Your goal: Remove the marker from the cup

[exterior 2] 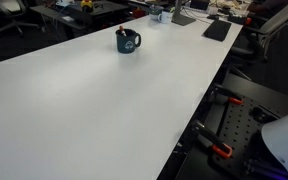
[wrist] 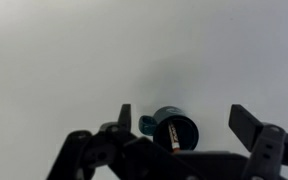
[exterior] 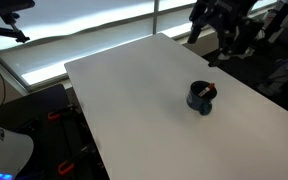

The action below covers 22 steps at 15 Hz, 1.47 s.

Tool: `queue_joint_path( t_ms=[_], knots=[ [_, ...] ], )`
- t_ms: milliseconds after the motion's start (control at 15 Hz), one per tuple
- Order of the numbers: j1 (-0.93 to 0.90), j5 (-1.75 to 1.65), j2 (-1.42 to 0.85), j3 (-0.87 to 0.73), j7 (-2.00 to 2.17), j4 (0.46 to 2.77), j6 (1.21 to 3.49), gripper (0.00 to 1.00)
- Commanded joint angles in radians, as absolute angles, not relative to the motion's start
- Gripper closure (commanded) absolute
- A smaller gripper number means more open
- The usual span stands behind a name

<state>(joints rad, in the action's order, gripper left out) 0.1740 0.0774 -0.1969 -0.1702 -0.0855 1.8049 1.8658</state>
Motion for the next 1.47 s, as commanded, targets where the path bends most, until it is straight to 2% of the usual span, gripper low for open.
queue_joint_path(
  t_ms=[0, 267, 333, 933, 1400],
  knots=[
    [0.202, 0.114, -0.338, -0.163, -0.097, 1.643, 1.77, 0.0],
    [0.239, 0.165, -0.512, -0.147, -0.098, 1.456, 1.7, 0.0],
    [0.223, 0.134, -0.421, -0.153, -0.087, 1.582, 1.764, 0.0],
    [0.229, 0.134, -0.449, -0.151, -0.087, 1.557, 1.764, 0.0],
    [0.245, 0.118, -0.603, -0.125, -0.186, 1.312, 1.703, 0.0]
  ],
)
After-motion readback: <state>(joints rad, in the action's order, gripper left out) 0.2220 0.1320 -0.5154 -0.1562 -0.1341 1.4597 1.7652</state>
